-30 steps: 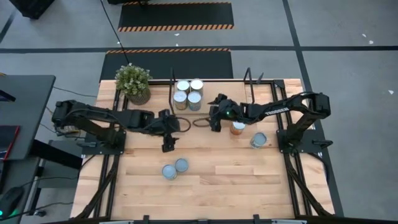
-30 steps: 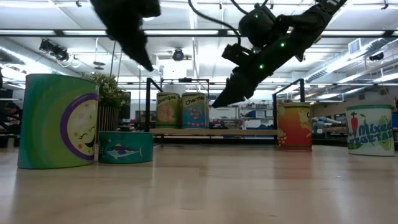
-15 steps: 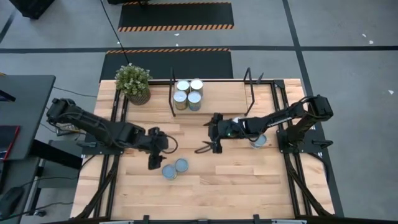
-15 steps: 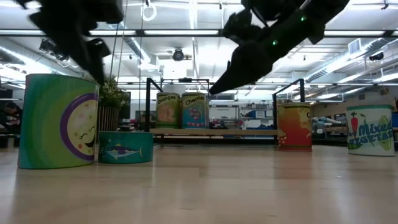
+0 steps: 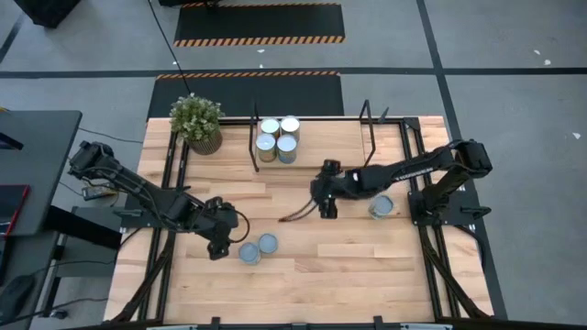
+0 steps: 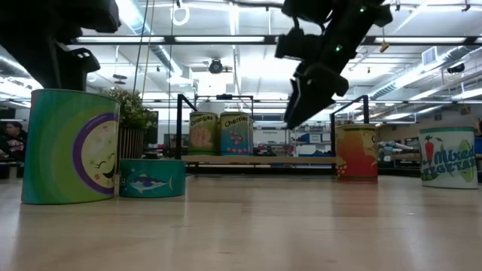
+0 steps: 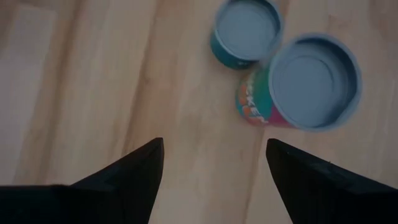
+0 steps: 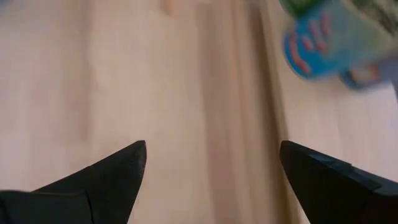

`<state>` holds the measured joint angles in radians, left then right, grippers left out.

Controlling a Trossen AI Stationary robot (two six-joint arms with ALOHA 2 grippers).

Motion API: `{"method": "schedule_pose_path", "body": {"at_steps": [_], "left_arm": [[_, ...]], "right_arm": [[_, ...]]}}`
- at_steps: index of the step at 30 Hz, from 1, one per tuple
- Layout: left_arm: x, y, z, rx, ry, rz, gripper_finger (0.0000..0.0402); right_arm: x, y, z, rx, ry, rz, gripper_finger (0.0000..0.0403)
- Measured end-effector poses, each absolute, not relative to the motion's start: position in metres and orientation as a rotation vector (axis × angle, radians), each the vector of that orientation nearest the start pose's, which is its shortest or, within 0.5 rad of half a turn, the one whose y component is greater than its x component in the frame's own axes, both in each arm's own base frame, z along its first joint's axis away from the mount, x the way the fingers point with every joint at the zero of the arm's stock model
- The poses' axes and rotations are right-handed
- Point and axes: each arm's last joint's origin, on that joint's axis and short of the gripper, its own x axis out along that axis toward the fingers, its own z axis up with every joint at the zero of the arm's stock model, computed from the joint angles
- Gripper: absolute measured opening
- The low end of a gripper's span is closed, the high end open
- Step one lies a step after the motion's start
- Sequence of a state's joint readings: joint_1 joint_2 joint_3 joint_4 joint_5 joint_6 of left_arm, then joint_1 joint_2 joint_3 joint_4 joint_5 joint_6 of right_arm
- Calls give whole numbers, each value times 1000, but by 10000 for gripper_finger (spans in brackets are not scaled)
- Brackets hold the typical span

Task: Pick and place cans onto a shelf
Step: Put the canned corn on the shelf

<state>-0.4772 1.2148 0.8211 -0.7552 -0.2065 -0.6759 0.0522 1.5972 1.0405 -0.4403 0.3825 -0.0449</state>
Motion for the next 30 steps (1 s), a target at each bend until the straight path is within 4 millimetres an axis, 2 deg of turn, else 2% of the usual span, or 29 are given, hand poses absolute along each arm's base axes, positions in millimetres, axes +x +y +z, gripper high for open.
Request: {"method": "schedule_pose_path", "body": {"at_steps": [3,6,12,18,30], "left_arm": [[194,-95,225,-181,1070,165,288],[194,-95,225,-174,1063,173,288],[194,-95,225,-175,1064,175,288],[194,-95,225,-165,1063,174,288],[195,-93,225,-138,1038,208,288]], "right_arm": [[311,-17,210,-225,1080,-315,378],[303,-36,206,-197,1171,-263,383],[292,-54,202,-225,1282,-136,399],[284,-58,200,-173,1344,-69,399],[270,-55,198,-153,1502,-43,399]]}}
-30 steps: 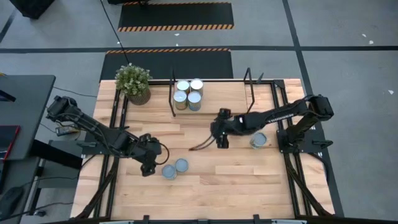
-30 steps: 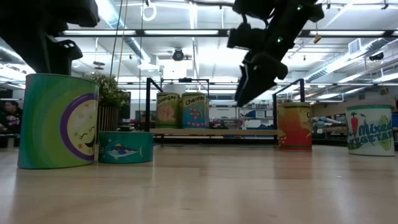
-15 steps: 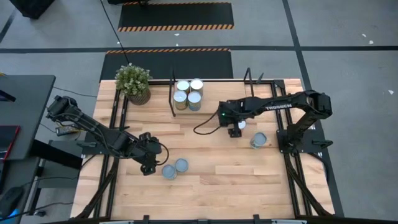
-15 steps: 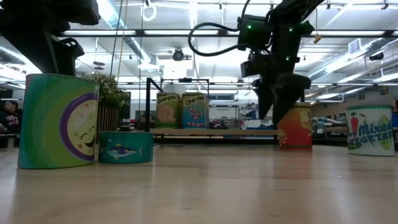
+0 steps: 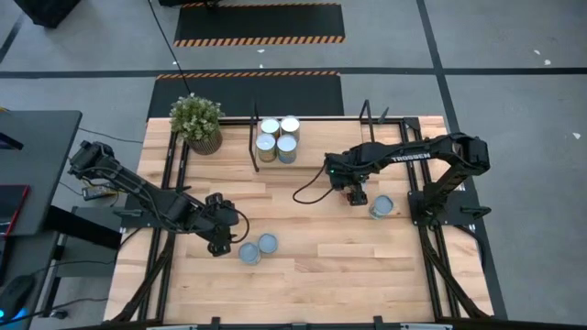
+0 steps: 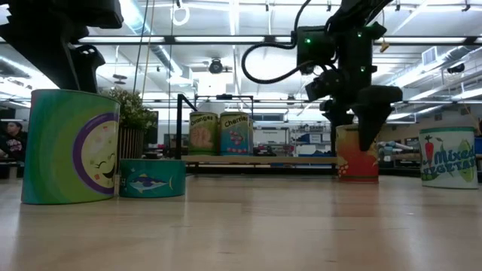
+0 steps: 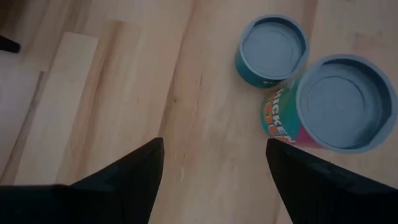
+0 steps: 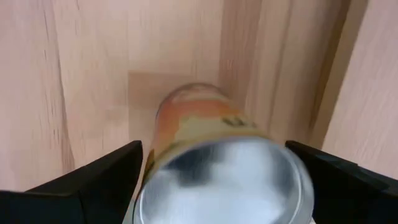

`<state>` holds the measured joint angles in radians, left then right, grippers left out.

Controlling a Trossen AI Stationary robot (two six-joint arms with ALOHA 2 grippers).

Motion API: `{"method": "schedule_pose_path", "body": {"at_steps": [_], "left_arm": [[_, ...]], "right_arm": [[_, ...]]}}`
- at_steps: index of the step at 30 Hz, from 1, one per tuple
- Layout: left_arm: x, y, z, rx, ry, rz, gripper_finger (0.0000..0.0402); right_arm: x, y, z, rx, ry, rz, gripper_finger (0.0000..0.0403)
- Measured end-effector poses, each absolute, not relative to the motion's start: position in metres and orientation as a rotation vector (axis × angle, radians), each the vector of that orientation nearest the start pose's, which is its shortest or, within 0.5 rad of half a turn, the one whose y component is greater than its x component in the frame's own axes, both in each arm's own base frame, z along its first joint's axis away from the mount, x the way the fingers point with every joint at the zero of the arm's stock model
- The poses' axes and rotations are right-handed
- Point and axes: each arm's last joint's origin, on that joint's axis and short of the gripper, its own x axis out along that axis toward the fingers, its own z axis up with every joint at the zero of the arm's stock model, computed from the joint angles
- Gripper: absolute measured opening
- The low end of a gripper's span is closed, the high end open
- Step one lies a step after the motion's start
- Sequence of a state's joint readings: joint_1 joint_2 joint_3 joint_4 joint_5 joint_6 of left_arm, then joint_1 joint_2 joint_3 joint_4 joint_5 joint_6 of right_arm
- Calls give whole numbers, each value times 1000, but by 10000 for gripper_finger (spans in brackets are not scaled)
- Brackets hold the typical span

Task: Pick and place cans onto a shelf
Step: Put the canned corn on the shelf

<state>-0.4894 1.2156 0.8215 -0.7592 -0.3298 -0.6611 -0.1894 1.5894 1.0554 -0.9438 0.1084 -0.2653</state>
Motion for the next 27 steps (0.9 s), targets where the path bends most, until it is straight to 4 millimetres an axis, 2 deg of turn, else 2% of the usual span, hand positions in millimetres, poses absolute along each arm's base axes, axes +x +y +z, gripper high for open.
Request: {"method": "schedule_pose_path", "body": {"at_steps": [4,9,13,16,18,22,27], "left_arm": [[195,-93,225,-130,1033,213,288],[195,-93,226,-127,1029,219,288],[196,-93,226,-124,1025,224,288],[197,-92,227,-61,981,249,288],[199,-90,228,-3,934,281,288],[203,-90,232,81,859,321,288],[204,-88,233,110,838,338,288]], "right_arm": [[268,-55,198,-134,1521,-56,389],[266,-54,195,-115,1527,-63,349],[267,-54,195,-29,1509,-117,319],[270,-53,198,55,1489,-190,316],[275,-54,205,96,1455,-231,322],[289,-57,232,141,1355,-284,329],[312,-60,263,35,1279,-292,323]]}}
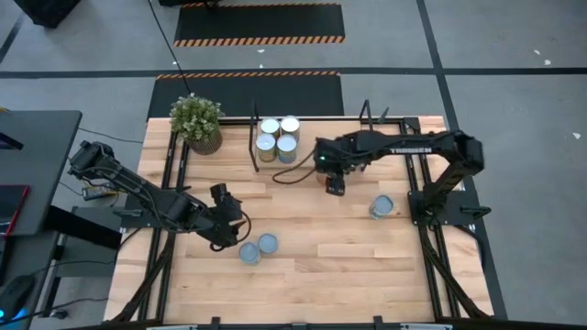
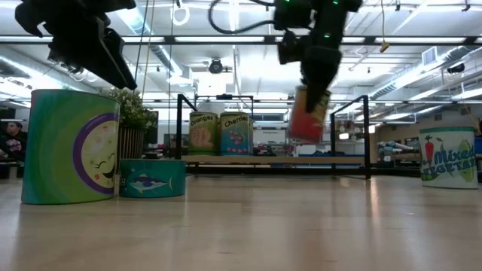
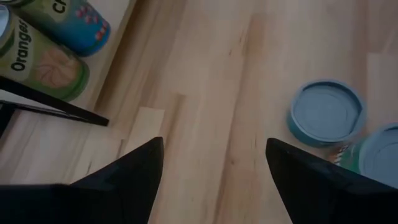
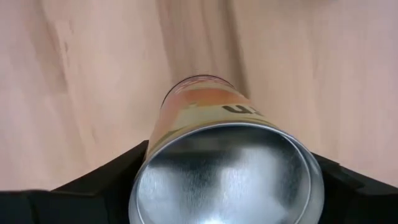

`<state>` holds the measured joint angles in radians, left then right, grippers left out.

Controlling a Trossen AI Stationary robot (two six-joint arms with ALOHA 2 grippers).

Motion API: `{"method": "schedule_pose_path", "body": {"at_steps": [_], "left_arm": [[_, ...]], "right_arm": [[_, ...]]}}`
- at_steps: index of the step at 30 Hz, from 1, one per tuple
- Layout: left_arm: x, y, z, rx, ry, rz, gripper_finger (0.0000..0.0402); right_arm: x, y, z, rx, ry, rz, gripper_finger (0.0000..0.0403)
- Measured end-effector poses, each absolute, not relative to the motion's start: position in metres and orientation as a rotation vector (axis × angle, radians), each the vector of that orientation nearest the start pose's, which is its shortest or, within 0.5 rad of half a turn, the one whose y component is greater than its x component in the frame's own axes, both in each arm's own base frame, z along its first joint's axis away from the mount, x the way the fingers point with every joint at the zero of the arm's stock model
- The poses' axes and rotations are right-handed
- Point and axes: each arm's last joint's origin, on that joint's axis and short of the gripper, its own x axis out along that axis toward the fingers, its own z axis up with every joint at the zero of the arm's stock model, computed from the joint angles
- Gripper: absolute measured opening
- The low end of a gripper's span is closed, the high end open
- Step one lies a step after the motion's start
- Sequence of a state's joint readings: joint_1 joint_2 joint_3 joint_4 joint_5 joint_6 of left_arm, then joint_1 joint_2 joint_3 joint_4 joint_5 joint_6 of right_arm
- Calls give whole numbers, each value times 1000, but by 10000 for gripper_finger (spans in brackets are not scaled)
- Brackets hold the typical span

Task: Pick and place cans onto a shelf
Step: Put the canned corn on the shelf

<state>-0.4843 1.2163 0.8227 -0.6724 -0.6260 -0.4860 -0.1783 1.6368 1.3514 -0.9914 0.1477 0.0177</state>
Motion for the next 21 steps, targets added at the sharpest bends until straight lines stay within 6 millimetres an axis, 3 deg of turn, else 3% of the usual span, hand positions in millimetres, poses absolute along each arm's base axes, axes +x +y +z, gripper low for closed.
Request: {"method": "schedule_pose_path", "body": {"at_steps": [5,10,17,21], "left_arm": [[205,-86,233,106,838,348,288],[205,-86,233,105,838,349,288],[205,-86,233,103,839,350,288],[205,-86,233,104,840,349,288]], "right_arm": [[350,-71,269,-49,1293,-255,323],[378,-96,276,-70,1274,-260,323],[388,-140,268,23,1347,-324,323],[384,-155,262,82,1371,-316,324]]}}
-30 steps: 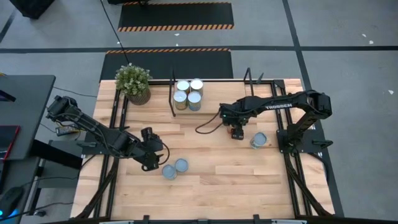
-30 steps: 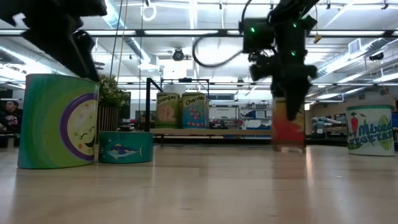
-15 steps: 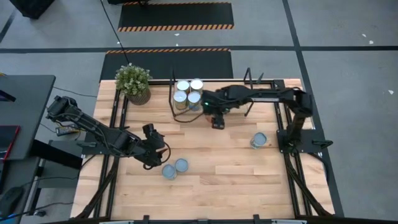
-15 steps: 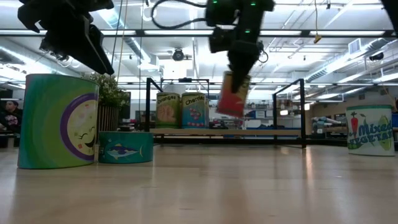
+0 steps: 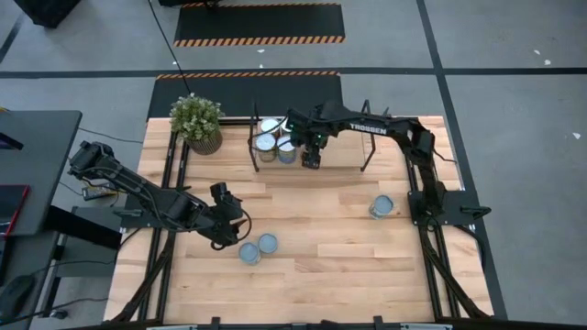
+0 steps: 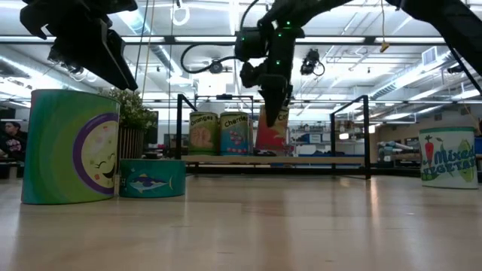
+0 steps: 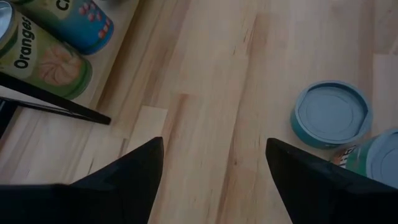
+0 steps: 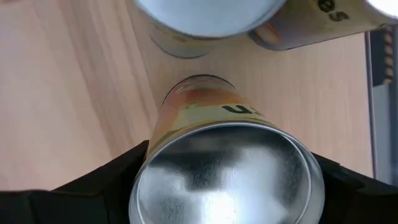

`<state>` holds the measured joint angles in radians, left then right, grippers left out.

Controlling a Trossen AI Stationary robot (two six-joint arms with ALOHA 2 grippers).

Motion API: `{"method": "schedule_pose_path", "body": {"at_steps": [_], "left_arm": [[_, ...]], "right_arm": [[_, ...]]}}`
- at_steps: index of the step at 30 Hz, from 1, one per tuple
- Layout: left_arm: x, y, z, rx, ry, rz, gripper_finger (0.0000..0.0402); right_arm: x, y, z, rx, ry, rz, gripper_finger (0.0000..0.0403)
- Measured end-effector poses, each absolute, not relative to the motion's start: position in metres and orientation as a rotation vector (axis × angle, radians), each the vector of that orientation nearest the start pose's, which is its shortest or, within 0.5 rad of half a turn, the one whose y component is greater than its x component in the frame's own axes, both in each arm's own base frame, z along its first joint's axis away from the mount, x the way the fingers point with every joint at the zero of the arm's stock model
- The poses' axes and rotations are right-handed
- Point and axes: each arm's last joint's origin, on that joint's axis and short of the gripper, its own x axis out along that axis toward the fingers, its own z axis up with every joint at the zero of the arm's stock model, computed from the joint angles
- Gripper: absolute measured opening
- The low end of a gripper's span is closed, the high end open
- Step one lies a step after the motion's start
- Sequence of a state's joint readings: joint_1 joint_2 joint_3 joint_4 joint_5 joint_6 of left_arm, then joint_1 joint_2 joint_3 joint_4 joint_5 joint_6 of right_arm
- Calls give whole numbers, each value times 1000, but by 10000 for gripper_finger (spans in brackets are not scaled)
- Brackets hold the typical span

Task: Pick and place cans onto a shelf
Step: Put the canned corn on the shelf

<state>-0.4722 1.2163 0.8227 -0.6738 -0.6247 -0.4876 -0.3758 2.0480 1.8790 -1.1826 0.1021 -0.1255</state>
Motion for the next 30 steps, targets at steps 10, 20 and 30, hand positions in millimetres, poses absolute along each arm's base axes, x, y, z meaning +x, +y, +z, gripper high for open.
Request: {"method": "schedule_pose_path", "body": {"at_steps": [10,20,30], "left_arm": [[205,-86,233,103,839,348,288],[205,-86,233,104,839,347,288],[205,-86,232,93,850,330,288]], "right_arm": [[377,-174,261,136,1348,-348,381],[379,-176,273,163,1289,-384,379],[372,-164,319,16,1332,-261,377]]}}
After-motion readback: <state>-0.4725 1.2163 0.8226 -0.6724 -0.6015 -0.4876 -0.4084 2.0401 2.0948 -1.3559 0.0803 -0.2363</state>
